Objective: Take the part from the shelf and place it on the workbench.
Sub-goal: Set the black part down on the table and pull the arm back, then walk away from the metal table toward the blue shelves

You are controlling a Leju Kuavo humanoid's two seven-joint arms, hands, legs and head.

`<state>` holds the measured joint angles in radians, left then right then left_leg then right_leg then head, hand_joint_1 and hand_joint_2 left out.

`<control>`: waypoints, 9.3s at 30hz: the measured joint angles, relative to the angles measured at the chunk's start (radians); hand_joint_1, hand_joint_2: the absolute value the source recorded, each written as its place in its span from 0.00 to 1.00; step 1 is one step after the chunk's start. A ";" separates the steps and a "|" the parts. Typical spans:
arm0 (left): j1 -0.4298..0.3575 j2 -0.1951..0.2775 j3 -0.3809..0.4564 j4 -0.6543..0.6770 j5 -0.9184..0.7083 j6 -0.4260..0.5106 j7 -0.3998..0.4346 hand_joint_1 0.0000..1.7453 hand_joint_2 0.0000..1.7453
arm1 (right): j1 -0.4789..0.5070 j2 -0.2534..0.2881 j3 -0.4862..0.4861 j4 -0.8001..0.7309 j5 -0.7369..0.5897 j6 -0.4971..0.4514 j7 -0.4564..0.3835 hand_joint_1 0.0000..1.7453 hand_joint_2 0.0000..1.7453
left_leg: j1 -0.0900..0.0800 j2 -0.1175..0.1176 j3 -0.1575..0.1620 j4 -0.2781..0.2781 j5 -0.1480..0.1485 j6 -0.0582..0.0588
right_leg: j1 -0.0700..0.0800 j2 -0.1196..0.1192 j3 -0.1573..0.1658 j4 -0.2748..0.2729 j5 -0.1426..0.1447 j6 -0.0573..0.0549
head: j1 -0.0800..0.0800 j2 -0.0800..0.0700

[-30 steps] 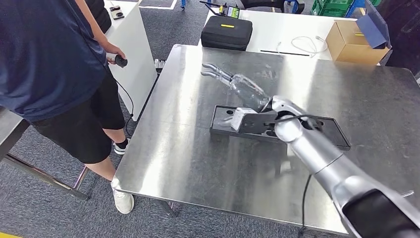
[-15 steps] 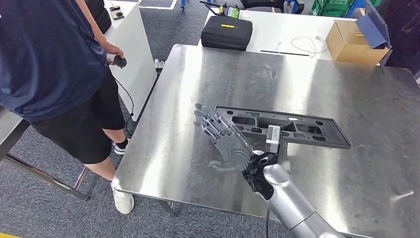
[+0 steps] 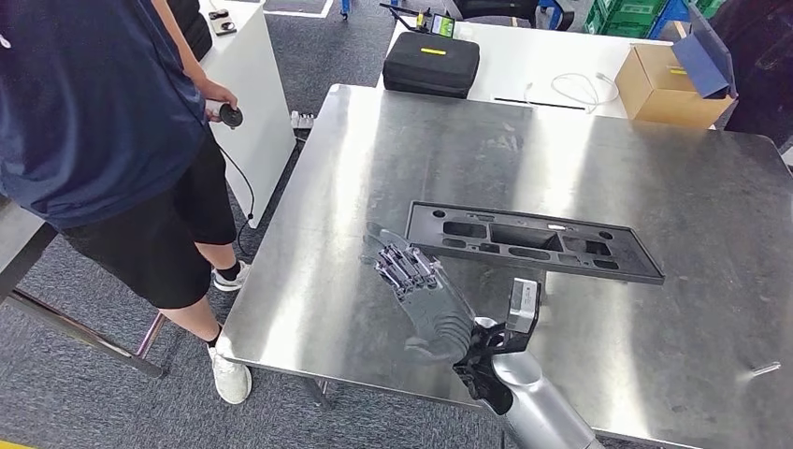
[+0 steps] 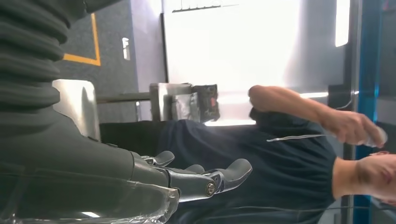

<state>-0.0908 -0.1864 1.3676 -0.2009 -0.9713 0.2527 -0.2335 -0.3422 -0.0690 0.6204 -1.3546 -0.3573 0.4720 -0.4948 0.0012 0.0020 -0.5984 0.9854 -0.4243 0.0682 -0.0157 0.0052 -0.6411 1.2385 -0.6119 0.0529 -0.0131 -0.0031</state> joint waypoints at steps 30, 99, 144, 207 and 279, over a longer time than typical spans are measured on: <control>-0.014 0.002 0.002 0.002 -0.003 -0.006 0.009 0.00 0.00 | 0.067 0.048 -0.059 0.008 0.109 -0.089 -0.044 0.00 0.00 | 0.004 0.004 0.030 0.010 -0.034 -0.002 | 0.002 -0.004 -0.037 -0.023 0.039 -0.004 | 0.011 0.000; -0.013 0.003 0.003 0.001 -0.043 0.020 -0.005 0.00 0.00 | 0.194 0.097 -0.150 1.177 0.590 -0.569 0.621 0.00 0.00 | 0.009 0.012 -0.027 0.005 0.034 -0.041 | -0.017 -0.005 0.194 -0.258 0.083 0.052 | 0.019 0.000; -0.017 0.000 -0.005 0.000 -0.045 -0.001 -0.001 0.00 0.00 | 0.192 0.102 -0.123 1.185 0.614 -0.568 0.647 0.00 0.00 | 0.021 -0.004 0.090 0.108 -0.085 -0.073 | 0.008 -0.021 0.077 -0.256 0.171 -0.031 | 0.008 0.000; -0.015 -0.002 -0.005 0.000 -0.042 0.037 -0.013 0.00 0.00 | 0.181 0.110 -0.080 1.187 0.665 -0.572 0.660 0.00 1.00 | 0.024 0.063 0.019 0.045 -0.042 -0.076 | 0.010 -0.121 0.169 -0.257 0.082 -0.016 | 0.008 0.000; -0.013 -0.006 -0.005 -0.001 -0.033 0.078 -0.017 0.00 0.00 | 0.163 0.115 -0.067 1.186 0.694 -0.558 0.658 0.00 1.00 | 0.004 -0.065 0.010 0.035 -0.029 -0.014 | 0.008 -0.004 0.035 0.003 -0.001 -0.006 | 0.016 0.000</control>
<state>-0.1038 -0.1921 1.3626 -0.2018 -1.0038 0.3309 -0.2503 -0.1797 0.0461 0.5529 -0.1682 0.3363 -0.0862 0.1630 0.0052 -0.0628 -0.5888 1.0208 -0.4531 0.0545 -0.0075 0.0011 -0.6056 1.2417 -0.6131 0.0465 0.0033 -0.0027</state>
